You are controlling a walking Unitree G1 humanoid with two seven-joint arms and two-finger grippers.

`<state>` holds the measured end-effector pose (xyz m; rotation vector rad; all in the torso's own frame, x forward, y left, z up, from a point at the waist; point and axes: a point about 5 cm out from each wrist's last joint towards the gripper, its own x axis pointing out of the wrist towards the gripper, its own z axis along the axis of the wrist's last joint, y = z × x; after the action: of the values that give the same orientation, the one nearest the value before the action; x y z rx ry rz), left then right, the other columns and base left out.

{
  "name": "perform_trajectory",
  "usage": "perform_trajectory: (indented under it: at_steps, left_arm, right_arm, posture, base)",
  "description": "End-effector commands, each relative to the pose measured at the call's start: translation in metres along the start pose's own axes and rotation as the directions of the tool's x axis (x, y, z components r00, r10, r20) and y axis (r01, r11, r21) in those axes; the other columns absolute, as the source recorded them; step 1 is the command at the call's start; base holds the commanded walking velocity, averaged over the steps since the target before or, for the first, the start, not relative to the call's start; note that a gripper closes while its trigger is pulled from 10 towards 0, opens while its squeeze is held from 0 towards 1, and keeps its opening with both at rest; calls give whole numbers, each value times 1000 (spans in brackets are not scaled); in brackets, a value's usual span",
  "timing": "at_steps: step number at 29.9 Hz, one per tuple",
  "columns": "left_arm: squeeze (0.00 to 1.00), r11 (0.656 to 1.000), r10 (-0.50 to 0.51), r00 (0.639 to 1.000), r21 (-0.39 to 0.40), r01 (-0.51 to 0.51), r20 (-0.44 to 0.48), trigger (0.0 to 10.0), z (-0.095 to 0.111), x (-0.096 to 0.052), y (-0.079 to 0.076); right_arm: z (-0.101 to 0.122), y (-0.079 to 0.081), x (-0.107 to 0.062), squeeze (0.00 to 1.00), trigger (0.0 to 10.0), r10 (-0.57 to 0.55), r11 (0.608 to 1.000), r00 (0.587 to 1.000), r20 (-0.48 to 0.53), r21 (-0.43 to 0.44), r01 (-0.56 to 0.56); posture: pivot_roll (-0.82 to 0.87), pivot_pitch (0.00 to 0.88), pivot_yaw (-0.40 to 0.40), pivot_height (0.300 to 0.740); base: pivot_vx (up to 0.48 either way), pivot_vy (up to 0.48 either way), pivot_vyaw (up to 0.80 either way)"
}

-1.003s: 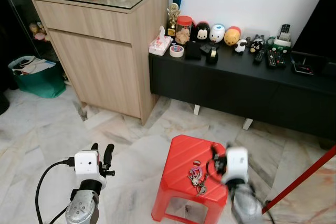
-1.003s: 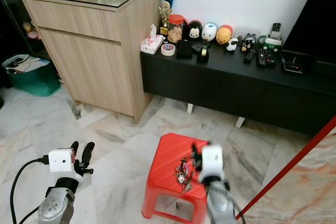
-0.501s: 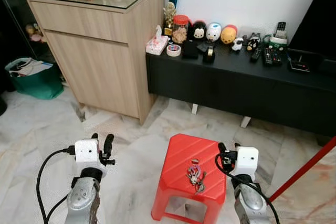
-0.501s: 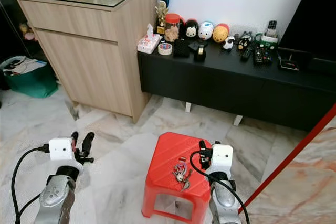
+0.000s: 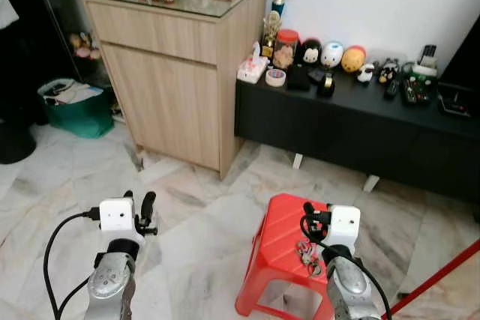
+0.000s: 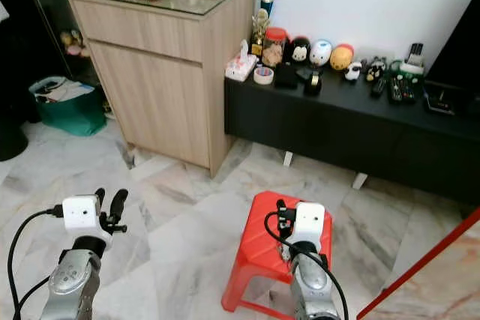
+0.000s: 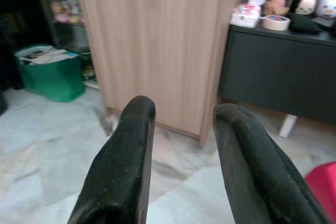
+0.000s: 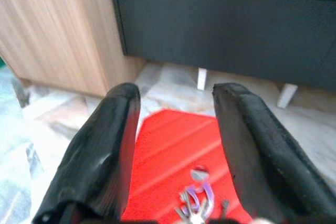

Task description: Hang keys on a hook

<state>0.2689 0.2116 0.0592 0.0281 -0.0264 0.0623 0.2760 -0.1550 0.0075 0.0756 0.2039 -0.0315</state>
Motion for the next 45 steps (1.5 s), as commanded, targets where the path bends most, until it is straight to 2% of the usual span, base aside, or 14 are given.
perform_trajectory:
  at_steps: [1, 6, 13, 22, 27, 45]
  left_arm:
    - [0, 999, -30, 1000, -19, 30, 6, 10000, 3, 3, -8]
    - [0, 997, -67, 998, -28, 67, 9, 10000, 6, 6, -14]
    - [0, 997, -70, 998, -32, 70, 4, 10000, 5, 5, -15]
    - [0, 997, -72, 997, -35, 72, 6, 10000, 6, 5, -14]
    - [0, 997, -74, 997, -38, 74, 5, 10000, 6, 6, -16]
    - [0, 994, -108, 994, -31, 108, 3, 10000, 5, 4, -20]
  right_arm:
    - [6, -7, 3, 0, 10000, -28, 1000, 1000, 13, 3, 28]
    - [7, -9, 5, 0, 10000, -43, 999, 999, 13, 5, 43]
    - [5, -13, 3, 0, 10000, -54, 999, 999, 4, -1, 54]
    - [6, -10, 4, 0, 10000, 8, 999, 1000, -1, -43, -8]
    - [5, -9, 4, 0, 10000, 5, 1000, 1000, -4, -1, -5]
    - [6, -11, 4, 0, 10000, -5, 1000, 1000, -2, -2, 5]
  posture:
    - [31, 0, -37, 727]
    - [35, 0, -38, 727]
    - [31, 0, -38, 727]
    - [30, 0, -40, 727]
    - [28, 0, -40, 727]
    - [30, 0, -41, 727]
  base:
    - [0, 0, 0]
    - [0, 0, 0]
    - [0, 0, 0]
    - [275, 0, 200]
    - [283, 0, 320]
    - [60, 0, 0]
